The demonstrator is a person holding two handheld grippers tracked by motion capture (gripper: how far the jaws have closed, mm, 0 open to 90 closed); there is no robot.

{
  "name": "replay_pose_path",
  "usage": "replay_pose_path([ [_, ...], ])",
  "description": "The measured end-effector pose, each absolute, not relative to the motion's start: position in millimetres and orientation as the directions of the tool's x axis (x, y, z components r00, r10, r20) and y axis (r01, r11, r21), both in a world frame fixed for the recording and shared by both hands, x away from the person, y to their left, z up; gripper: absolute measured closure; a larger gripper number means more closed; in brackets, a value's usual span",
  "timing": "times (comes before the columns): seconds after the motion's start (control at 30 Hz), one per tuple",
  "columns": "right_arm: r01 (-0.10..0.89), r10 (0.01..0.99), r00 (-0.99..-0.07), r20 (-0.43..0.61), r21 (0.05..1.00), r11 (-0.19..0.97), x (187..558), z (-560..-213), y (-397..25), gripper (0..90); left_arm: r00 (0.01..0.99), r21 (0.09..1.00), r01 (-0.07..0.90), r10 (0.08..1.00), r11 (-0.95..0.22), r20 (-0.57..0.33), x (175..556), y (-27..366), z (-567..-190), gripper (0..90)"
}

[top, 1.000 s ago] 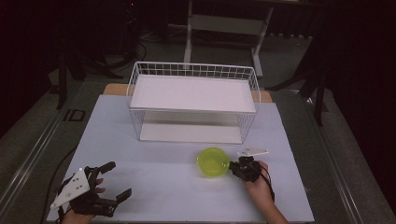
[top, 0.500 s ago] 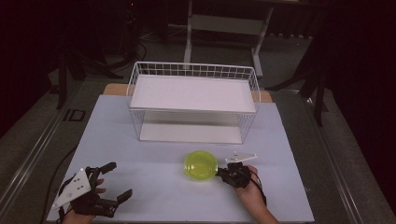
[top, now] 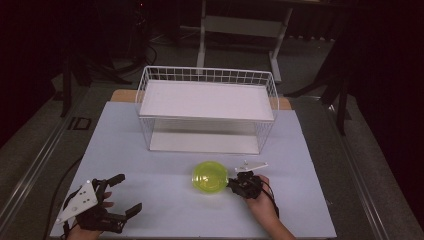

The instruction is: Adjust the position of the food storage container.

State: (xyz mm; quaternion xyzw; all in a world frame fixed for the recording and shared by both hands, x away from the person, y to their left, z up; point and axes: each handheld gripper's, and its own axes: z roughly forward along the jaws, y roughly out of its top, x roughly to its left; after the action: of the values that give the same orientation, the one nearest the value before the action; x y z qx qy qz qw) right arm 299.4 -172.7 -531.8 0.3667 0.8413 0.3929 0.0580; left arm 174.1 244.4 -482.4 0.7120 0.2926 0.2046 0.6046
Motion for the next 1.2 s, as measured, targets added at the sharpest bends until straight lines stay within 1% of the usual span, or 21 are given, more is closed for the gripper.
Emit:
replay_pose_path([
  [0.23,0.554,0.629,-0.754,0.189,0.698,0.454,301,-533,-153,90.0,0.748,0.980,0.169,0.662,-0.104,-0.059,174,244,-482,0.5],
  [0.4,0.553,0.623,-0.759,0.188,0.691,0.465,300,-535,-144,90.0,0.750,0.980,0.169,0.659,-0.103,-0.060,173,244,-482,0.5],
  [0.53,0.551,0.627,-0.757,0.184,0.695,0.461,300,-532,-147,90.0,0.749,0.980,0.170,0.660,-0.104,-0.060,174,244,-482,0.5],
  [0.6,0.534,0.640,-0.754,0.146,0.703,0.470,298,-529,-151,90.0,0.750,0.980,0.169,0.659,-0.105,-0.059,174,244,-482,0.5],
  [0.67,0.539,0.650,-0.745,0.148,0.709,0.456,297,-527,-157,89.8,0.750,0.980,0.169,0.659,-0.105,-0.058,173,243,-482,0.5],
  [0.7,0.531,0.655,-0.744,0.135,0.715,0.455,295,-525,-161,88.1,0.750,0.980,0.169,0.658,-0.106,-0.058,173,243,-482,0.5],
  [0.83,0.500,0.647,-0.757,0.096,0.722,0.478,287,-518,-170,74.3,0.752,0.980,0.169,0.657,-0.105,-0.059,173,242,-482,0.5],
  [0.9,0.495,0.645,-0.758,0.099,0.731,0.470,282,-515,-174,63.2,0.753,0.980,0.171,0.655,-0.105,-0.061,173,242,-483,0.5],
  [0.93,0.484,0.645,-0.760,0.081,0.733,0.478,280,-514,-175,59.7,0.754,0.980,0.172,0.654,-0.105,-0.063,173,241,-483,0.5],
  [1.1,0.489,0.657,-0.746,0.110,0.760,0.428,272,-508,-186,34.9,0.759,0.979,0.174,0.648,-0.108,-0.063,173,239,-483,0.5],
  [1.2,0.483,0.636,-0.759,0.140,0.776,0.406,267,-503,-192,18.9,0.760,0.978,0.177,0.646,-0.110,-0.065,173,238,-483,0.5],
])
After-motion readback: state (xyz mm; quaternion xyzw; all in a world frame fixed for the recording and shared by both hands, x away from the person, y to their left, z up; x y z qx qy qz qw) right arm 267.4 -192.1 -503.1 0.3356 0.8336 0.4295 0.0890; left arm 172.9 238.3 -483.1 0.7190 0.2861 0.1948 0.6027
